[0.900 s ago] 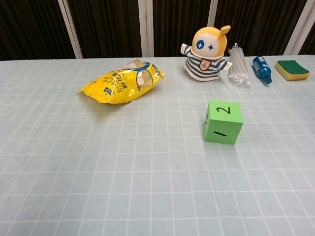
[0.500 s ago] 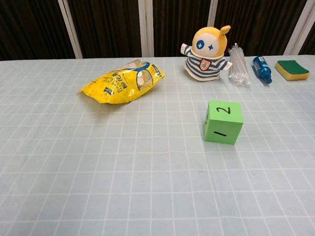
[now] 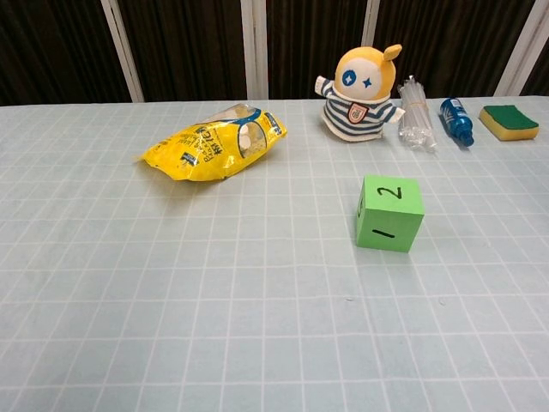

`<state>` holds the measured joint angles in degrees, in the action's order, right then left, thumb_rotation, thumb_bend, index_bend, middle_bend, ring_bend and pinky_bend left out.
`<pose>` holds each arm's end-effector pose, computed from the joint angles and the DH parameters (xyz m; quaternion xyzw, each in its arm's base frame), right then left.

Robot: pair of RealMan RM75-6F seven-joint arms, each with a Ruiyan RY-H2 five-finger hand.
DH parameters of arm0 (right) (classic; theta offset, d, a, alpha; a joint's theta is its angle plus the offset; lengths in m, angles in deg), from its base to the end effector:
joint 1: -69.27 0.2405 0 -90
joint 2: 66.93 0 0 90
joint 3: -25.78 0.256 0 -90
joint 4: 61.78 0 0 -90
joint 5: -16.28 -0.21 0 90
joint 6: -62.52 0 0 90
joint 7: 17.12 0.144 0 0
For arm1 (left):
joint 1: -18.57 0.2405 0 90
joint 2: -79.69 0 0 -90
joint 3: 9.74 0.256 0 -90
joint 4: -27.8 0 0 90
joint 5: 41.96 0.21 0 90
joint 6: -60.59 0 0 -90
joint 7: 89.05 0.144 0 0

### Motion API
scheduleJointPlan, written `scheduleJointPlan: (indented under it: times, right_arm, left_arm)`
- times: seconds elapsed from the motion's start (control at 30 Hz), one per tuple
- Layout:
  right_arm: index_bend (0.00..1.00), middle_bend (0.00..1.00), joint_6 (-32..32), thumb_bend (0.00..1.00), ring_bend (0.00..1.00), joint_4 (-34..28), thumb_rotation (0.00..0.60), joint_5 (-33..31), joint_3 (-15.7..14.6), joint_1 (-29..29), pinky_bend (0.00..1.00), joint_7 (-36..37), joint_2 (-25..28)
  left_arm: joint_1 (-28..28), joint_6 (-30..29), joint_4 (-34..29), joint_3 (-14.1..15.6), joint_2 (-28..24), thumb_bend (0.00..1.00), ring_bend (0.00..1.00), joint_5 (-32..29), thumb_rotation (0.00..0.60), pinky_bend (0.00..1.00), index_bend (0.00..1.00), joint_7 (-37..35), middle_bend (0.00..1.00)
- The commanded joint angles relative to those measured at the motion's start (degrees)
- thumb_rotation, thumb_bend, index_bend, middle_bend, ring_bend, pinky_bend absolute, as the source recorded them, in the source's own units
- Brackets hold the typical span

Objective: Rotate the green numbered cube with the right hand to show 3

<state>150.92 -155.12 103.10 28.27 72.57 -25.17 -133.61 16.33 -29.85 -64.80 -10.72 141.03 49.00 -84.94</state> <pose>-0.3038 -0.1707 0.1494 0.5981 -0.3549 0.3747 0.6131 -0.3070 0.1596 0.1768 -0.6196 -0.3298 -0.3752 0.6054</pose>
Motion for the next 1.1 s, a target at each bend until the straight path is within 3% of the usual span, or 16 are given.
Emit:
scheduleJointPlan:
  times: [0.03,0.23,0.33,0.5,0.7,0.9,1.0,1.1]
  right_arm:
    - [0.12,0.08,-0.02,0.25,0.02,0.01,0.600,0.14,0.01,-0.01,0.00,-0.03,-0.05]
    - [0.12,0.08,-0.47,0.25,0.03,-0.62,0.600,1.02,-0.09,0.31,0.00,0.43,-0.37]
    - [0.13,0.10,-1.48,0.25,0.12,-1.73,0.600,2.17,0.15,1.44,0.03,1.58,-0.77]
    - [0.14,0.32,-6.61,0.25,0.38,-7.35,0.600,3.03,1.39,5.52,0.37,-1.48,0.47]
    - [0.16,0.59,-14.88,0.26,0.64,-19.85,0.600,-1.06,5.10,11.97,0.61,-15.08,2.04]
    - [0.25,0.85,-22.92,0.56,0.86,-29.77,0.600,-12.97,8.28,19.18,0.73,-29.58,-0.69]
    - [0.25,0.89,-23.55,0.67,0.89,-31.91,0.600,-19.06,9.07,22.55,0.76,-37.75,-3.92]
    - [0.25,0.89,-22.26,0.70,0.89,-33.28,0.600,-27.07,9.63,26.43,0.76,-47.55,-7.67]
  left_arm:
    - [-0.10,0.19,0.00,-0.09,0.04,0.36,0.00,-0.18,0.600,0.00,0.06,-0.02,0.00]
    - [0.07,0.19,-0.08,-0.12,-0.11,0.36,0.00,-0.62,0.600,0.00,0.06,-0.35,0.00]
    - [0.17,0.06,-0.21,-0.27,-0.24,0.36,0.00,-0.95,0.600,0.00,0.06,-0.84,0.00]
    - [0.30,0.23,-0.38,-0.61,-0.51,0.36,0.00,-1.99,0.600,0.00,0.06,-1.72,0.00]
    - [0.22,0.70,-0.33,-1.05,-0.92,0.36,0.00,-3.11,0.600,0.00,0.06,-2.96,0.00]
    - [-0.03,1.74,-0.33,-1.33,-1.47,0.36,0.00,-4.22,0.600,0.00,0.06,-4.35,0.01]
    - [-0.14,2.20,-0.30,-1.50,-1.71,0.36,0.00,-4.78,0.600,0.00,0.06,-4.97,0.01]
    - [-0.32,2.77,-0.28,-1.57,-1.96,0.36,0.00,-5.14,0.600,0.00,0.06,-5.61,0.01]
